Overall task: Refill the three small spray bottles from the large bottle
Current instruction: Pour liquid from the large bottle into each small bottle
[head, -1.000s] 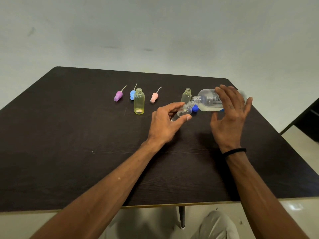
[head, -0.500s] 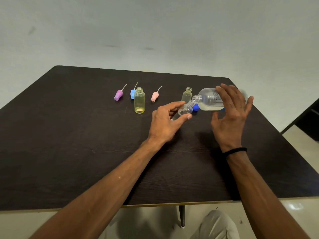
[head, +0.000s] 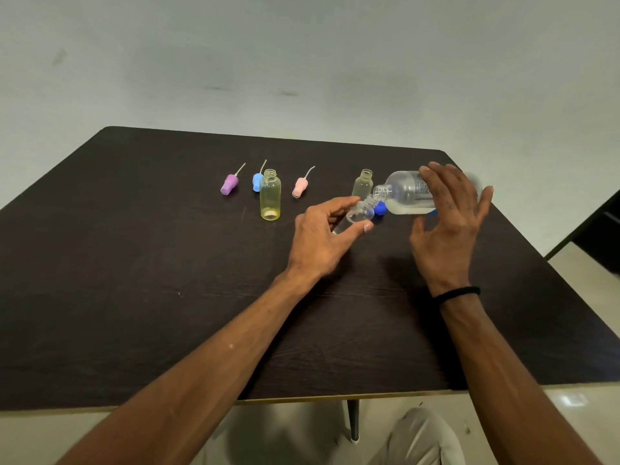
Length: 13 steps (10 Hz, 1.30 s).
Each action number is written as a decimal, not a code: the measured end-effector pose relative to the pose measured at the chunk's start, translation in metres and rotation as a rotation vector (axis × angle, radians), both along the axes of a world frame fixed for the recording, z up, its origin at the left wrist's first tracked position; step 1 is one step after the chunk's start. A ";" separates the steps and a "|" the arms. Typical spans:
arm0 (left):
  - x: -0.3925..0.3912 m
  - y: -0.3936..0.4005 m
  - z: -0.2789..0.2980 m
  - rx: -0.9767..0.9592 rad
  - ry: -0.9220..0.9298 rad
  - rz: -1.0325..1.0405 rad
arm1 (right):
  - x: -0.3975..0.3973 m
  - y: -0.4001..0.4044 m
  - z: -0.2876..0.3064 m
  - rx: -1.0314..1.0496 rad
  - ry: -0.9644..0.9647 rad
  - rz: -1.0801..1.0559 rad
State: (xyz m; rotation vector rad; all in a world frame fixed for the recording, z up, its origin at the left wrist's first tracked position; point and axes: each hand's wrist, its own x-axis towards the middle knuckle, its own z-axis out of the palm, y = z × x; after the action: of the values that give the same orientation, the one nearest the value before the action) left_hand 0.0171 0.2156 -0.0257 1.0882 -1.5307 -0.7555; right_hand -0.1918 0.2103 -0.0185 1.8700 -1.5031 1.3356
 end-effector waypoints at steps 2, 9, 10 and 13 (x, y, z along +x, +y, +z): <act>0.000 -0.001 -0.001 0.001 0.012 0.001 | 0.000 0.000 -0.001 0.000 0.002 -0.006; 0.001 -0.002 -0.003 -0.002 0.005 -0.014 | 0.000 -0.001 0.000 -0.012 0.011 -0.007; 0.001 -0.002 -0.003 -0.001 0.014 -0.014 | 0.000 -0.001 0.000 -0.012 0.011 -0.008; 0.001 -0.003 -0.003 -0.002 0.019 -0.015 | 0.000 -0.001 0.000 -0.011 0.008 -0.004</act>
State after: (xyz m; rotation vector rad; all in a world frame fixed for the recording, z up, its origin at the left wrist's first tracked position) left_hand 0.0178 0.2130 -0.0289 1.0661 -1.5249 -0.7719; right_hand -0.1920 0.2091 -0.0189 1.8627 -1.4918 1.3297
